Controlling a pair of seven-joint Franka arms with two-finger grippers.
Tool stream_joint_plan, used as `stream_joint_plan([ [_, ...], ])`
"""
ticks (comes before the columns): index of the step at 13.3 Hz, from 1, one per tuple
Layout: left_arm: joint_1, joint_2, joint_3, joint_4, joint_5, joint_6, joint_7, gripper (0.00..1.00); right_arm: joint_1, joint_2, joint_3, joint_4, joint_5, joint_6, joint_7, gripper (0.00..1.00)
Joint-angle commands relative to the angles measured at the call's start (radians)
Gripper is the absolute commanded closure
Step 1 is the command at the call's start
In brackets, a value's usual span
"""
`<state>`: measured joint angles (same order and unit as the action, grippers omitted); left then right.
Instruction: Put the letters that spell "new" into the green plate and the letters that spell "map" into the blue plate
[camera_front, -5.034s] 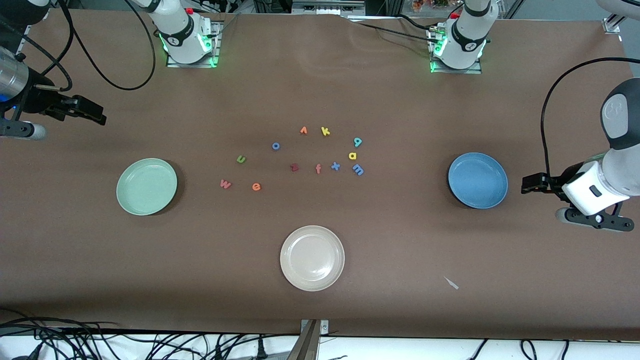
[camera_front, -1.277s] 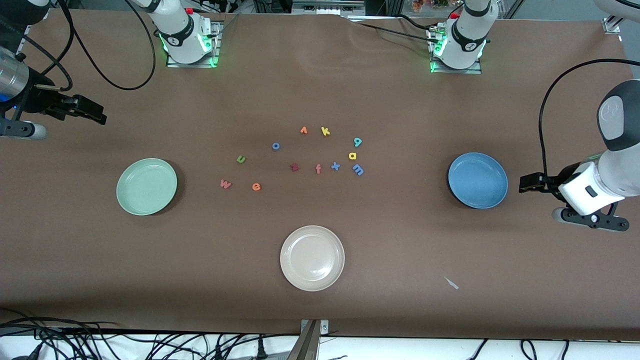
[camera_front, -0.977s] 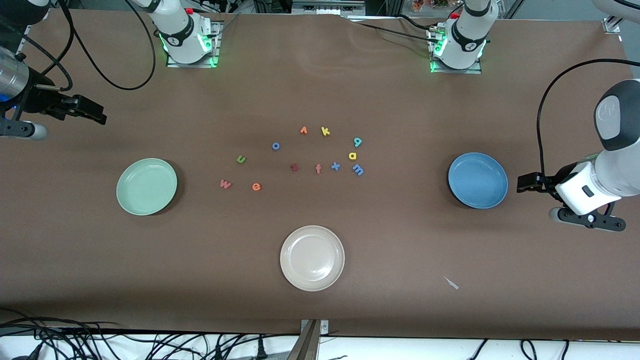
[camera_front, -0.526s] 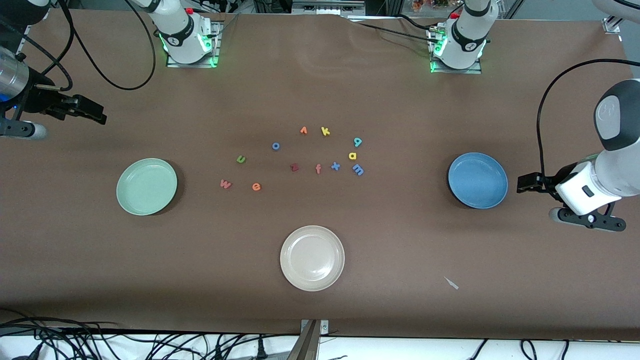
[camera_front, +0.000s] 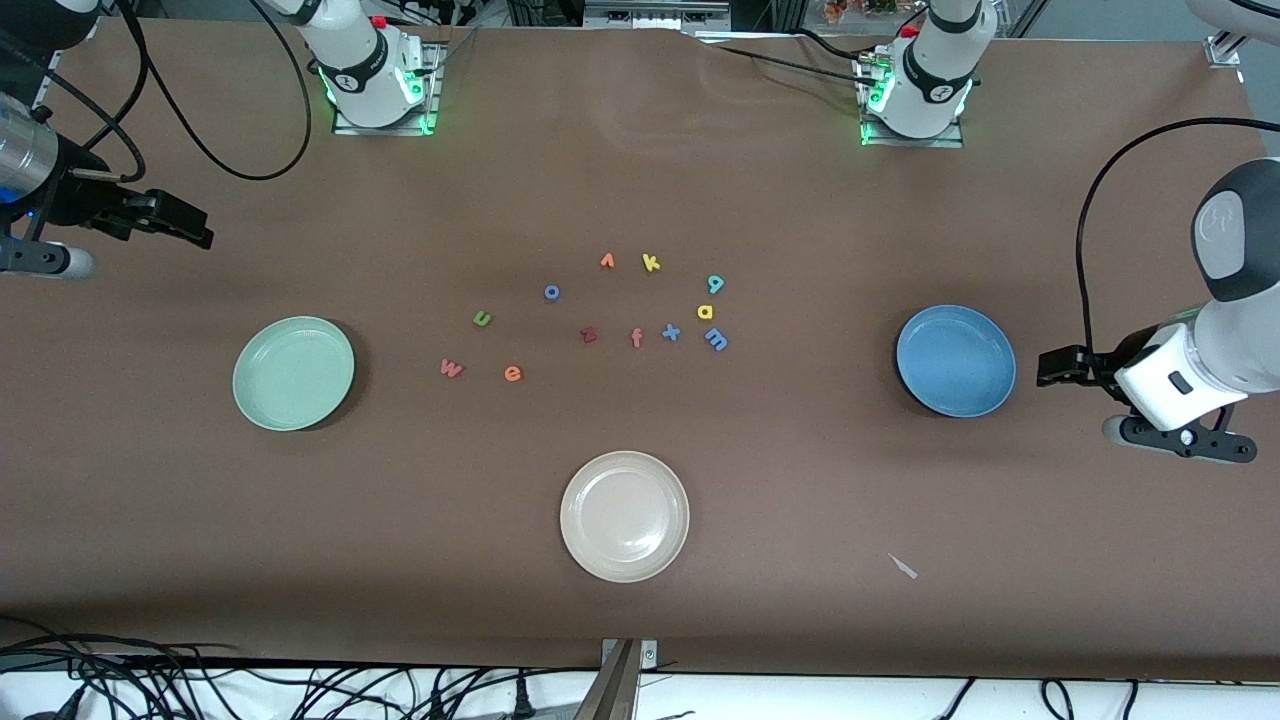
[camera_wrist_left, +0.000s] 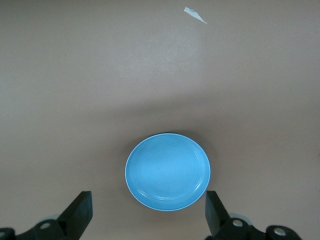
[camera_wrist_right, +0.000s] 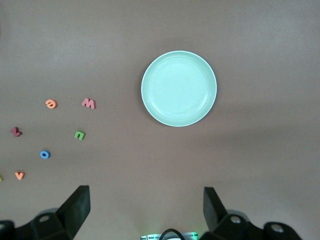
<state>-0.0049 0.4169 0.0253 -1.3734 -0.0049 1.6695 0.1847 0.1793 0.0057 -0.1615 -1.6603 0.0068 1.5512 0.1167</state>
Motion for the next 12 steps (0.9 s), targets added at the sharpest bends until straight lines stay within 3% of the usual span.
stream_joint_plan([
  [1,-0.006,-0.010,0.008,-0.001,0.017,0.003,0.024,0.00,-0.004,0.002,0.004,0.014,-0.002,-0.017,0.008,0.00],
  [10,-0.015,0.003,0.008,-0.003,0.017,0.003,-0.005,0.00,-0.003,0.003,0.004,0.013,0.001,-0.005,0.011,0.00],
  [12,-0.015,0.008,0.007,-0.009,0.016,0.003,-0.004,0.00,0.011,0.043,0.016,0.010,0.002,-0.002,-0.006,0.00],
])
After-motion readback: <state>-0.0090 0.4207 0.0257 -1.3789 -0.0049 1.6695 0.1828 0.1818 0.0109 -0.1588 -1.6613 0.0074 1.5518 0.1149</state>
